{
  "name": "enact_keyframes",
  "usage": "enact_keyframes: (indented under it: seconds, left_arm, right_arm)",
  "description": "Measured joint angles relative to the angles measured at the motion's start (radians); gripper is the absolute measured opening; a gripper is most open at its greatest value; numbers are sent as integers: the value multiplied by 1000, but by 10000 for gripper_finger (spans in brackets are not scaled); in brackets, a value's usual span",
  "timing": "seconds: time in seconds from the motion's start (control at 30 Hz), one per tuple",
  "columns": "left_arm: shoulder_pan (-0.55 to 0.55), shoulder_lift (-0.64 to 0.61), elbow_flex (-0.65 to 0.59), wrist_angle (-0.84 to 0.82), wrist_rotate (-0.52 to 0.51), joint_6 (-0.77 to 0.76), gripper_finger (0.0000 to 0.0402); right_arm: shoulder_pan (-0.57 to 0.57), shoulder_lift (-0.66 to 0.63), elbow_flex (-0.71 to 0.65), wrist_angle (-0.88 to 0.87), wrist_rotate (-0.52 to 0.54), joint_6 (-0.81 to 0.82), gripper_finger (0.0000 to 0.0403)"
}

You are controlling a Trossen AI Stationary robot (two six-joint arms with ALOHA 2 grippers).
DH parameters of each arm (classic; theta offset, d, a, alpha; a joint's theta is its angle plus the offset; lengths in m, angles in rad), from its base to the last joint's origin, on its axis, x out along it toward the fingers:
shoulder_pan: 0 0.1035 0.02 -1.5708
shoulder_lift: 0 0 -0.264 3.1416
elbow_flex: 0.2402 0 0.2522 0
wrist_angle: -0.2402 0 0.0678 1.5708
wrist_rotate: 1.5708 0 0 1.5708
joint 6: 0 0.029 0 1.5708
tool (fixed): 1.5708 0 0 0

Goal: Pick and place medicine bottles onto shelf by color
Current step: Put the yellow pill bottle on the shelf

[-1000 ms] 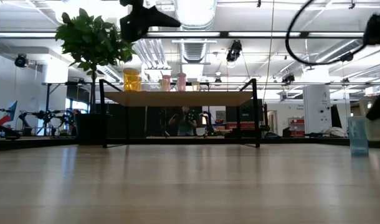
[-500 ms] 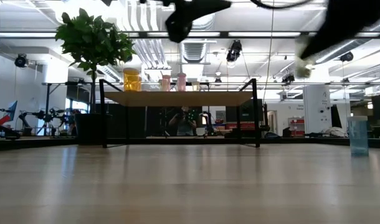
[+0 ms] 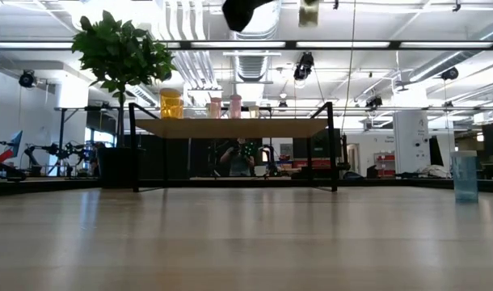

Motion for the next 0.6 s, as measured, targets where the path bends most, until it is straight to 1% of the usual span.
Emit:
enact_keyframes:
  seconds: [0.1,0.2,0.27,0.37,0.6]
  left_arm:
    - [0,-4,0,-62,-18,3,215]
    - [-3,-6,1,-46,2,2,215]
    - [-7,-6,1,-36,24,1,215]
    - [-13,-6,1,-34,25,2,215]
    - [-28,-6,3,-10,27,2,215]
  right_arm:
    - [-9,0,39,-9,-48,-5,82]
    - [-9,2,59,-9,-51,-21,82]
    - [-7,0,62,-2,-75,-21,82]
    - [-10,2,62,1,-116,-8,82]
    - [-10,11,59,17,-127,15,82]
